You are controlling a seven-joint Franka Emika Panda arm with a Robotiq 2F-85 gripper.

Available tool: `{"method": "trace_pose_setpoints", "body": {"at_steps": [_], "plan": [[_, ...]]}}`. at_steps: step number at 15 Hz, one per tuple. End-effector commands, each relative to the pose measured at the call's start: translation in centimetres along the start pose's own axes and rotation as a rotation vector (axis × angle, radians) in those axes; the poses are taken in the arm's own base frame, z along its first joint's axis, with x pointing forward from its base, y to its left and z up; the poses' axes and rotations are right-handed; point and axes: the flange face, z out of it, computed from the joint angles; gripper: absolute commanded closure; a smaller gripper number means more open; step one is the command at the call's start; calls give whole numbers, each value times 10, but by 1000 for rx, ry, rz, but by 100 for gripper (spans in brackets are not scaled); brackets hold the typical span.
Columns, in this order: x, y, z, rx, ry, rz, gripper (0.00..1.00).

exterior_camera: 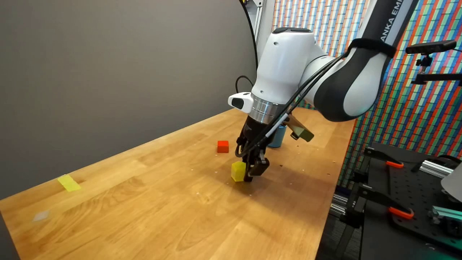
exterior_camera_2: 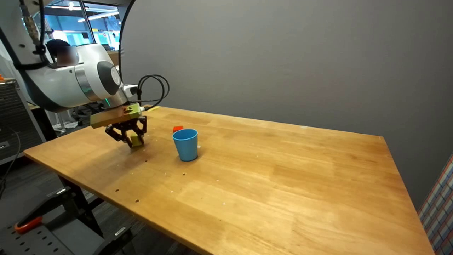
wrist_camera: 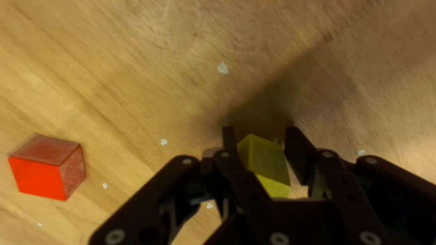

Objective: Place the yellow block inside the blue cup

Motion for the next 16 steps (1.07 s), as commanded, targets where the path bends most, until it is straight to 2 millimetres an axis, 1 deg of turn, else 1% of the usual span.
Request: {"method": "trace_pose_setpoints", "body": {"at_steps": [1,2,3,7,8,12,14,15,16], "plan": [[2,2,3,-3,45,-20,37],[2,2,3,0,46,-23,36],[3,2,3,0,49,-26,31],[7,2,1,-16,63,-49,1],[8,2,0,-19,67,-57,0],[16,3,-4,-50,92,-103,0],[18,4,-3,-60,103,-119,0],[19,5,-3,-69,115,-130,25],[18,5,-3,-73,125,-134,26]]}}
